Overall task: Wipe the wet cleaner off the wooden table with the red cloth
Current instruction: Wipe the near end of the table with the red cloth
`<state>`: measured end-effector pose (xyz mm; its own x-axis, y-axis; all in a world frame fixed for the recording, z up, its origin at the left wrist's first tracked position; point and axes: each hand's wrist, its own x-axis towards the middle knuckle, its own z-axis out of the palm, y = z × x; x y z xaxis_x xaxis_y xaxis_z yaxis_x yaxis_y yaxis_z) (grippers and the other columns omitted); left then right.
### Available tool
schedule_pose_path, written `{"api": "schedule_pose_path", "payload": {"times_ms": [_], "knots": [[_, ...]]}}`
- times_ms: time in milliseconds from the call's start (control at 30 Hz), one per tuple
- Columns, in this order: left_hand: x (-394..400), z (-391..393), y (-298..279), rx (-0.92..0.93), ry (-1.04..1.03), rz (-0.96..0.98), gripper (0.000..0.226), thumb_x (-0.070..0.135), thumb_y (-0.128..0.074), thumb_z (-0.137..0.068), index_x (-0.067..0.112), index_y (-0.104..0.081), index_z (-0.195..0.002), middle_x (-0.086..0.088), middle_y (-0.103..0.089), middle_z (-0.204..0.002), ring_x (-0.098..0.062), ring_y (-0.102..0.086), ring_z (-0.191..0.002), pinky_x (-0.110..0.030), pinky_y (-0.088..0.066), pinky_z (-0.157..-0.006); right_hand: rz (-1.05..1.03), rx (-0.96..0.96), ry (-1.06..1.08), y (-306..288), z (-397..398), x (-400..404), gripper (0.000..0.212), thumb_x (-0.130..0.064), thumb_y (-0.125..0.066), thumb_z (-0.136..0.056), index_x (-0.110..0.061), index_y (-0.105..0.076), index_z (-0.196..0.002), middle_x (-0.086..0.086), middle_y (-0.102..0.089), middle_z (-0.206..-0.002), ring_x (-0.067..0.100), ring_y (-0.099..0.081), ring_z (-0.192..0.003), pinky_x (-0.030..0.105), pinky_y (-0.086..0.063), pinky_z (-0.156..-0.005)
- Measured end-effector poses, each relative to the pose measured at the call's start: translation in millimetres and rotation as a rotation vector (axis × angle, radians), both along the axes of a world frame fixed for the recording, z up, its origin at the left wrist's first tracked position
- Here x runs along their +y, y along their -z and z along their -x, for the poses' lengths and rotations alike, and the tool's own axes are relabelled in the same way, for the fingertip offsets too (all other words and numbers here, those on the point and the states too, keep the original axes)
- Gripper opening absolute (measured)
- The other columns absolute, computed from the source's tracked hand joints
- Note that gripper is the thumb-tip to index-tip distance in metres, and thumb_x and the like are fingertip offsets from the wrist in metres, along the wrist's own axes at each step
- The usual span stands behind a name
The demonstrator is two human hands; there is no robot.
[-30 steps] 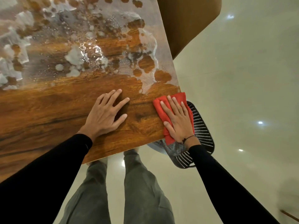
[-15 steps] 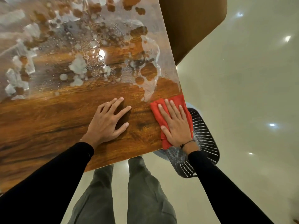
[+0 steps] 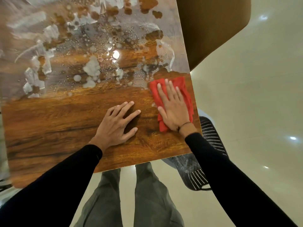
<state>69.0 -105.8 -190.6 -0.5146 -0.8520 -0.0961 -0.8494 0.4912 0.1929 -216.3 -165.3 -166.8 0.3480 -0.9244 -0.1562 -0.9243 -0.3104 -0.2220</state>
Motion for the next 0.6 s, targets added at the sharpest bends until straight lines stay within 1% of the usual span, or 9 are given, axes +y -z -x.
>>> {"api": "schedule_pose_path", "payload": {"times_ms": [67,100,167,233,333,400,433,500,600], "knots": [[0.4,2.9,-2.7,-0.016,0.003,-0.010,0.072,0.066,-0.049,-0.104,0.031,-0.042,-0.167,-0.012,-0.031,-0.178,-0.036,-0.037,-0.159,-0.052,-0.032,-0.121,-0.014,-0.011,-0.120,1.2,9.4,22.8,0.082,-0.042,-0.042,-0.110,-0.021,-0.004,-0.180,0.012,0.006,-0.187,0.029,0.005,-0.174,0.053,-0.004,-0.141],[-0.3,2.9,-3.3,-0.021,-0.002,-0.011,0.073,0.066,-0.048,-0.104,0.031,-0.041,-0.168,-0.012,-0.030,-0.178,-0.036,-0.037,-0.159,-0.052,-0.032,-0.121,-0.017,-0.013,-0.130,1.8,16.4,31.3,0.081,-0.042,-0.041,-0.110,-0.022,-0.004,-0.180,0.011,0.006,-0.187,0.028,0.005,-0.174,0.054,-0.006,-0.140],[-2.9,0.6,-2.8,-0.024,-0.011,-0.012,0.073,0.066,-0.047,-0.105,0.031,-0.040,-0.169,-0.012,-0.029,-0.178,-0.036,-0.035,-0.160,-0.051,-0.030,-0.122,-0.018,-0.014,-0.042,0.5,28.5,37.8,0.082,-0.044,-0.039,-0.108,-0.024,-0.005,-0.180,0.009,0.005,-0.187,0.027,0.005,-0.174,0.057,-0.007,-0.140],[-3.0,-0.4,-1.9,-0.014,-0.006,-0.003,0.073,0.067,-0.045,-0.105,0.031,-0.039,-0.169,-0.012,-0.029,-0.178,-0.036,-0.035,-0.160,-0.051,-0.029,-0.123,-0.019,-0.009,0.095,-1.6,32.3,28.5,0.082,-0.045,-0.039,-0.107,-0.023,-0.008,-0.180,0.010,0.003,-0.187,0.028,0.004,-0.174,0.056,-0.004,-0.140],[-1.5,0.8,0.6,-0.009,-0.013,0.009,0.073,0.067,-0.044,-0.105,0.031,-0.039,-0.168,-0.012,-0.029,-0.178,-0.036,-0.034,-0.160,-0.051,-0.029,-0.123,-0.024,0.008,0.276,-3.2,15.8,-11.5,0.081,-0.045,-0.035,-0.108,-0.021,-0.006,-0.180,0.014,0.002,-0.186,0.031,0.003,-0.174,0.056,-0.001,-0.140],[0.7,-0.1,2.0,0.007,-0.021,0.016,0.073,0.067,-0.044,-0.105,0.030,-0.040,-0.168,-0.012,-0.030,-0.177,-0.035,-0.034,-0.160,-0.050,-0.029,-0.124,-0.011,0.020,0.315,-2.6,-4.3,-37.8,0.084,-0.045,-0.035,-0.106,-0.020,-0.004,-0.180,0.016,0.002,-0.186,0.033,0.002,-0.173,0.055,-0.001,-0.140],[0.4,-1.4,2.6,0.014,-0.029,0.013,0.074,0.067,-0.045,-0.104,0.029,-0.041,-0.168,-0.012,-0.030,-0.177,-0.035,-0.033,-0.160,-0.050,-0.028,-0.124,-0.002,0.026,0.287,-1.6,-15.7,-46.1,0.085,-0.045,-0.036,-0.105,-0.020,-0.003,-0.179,0.016,0.001,-0.186,0.034,0.001,-0.173,0.054,-0.002,-0.141],[0.6,-2.8,2.1,0.034,-0.053,-0.005,0.075,0.066,-0.049,-0.103,0.027,-0.042,-0.167,-0.011,-0.030,-0.177,-0.033,-0.034,-0.161,-0.049,-0.028,-0.125,0.016,0.027,0.166,0.6,-39.1,-48.4,0.085,-0.045,-0.038,-0.106,-0.019,-0.002,-0.179,0.016,0.001,-0.186,0.033,-0.001,-0.173,0.053,-0.006,-0.141],[3.0,-2.8,1.0,0.052,-0.067,-0.011,0.076,0.064,-0.052,-0.102,0.024,-0.043,-0.166,-0.011,-0.031,-0.177,-0.032,-0.034,-0.162,-0.048,-0.030,-0.125,0.025,-0.017,-0.042,2.3,-63.3,-22.9,0.085,-0.042,-0.042,-0.107,-0.020,-0.002,-0.179,0.014,0.004,-0.186,0.031,0.001,-0.174,0.052,-0.008,-0.141]]}}
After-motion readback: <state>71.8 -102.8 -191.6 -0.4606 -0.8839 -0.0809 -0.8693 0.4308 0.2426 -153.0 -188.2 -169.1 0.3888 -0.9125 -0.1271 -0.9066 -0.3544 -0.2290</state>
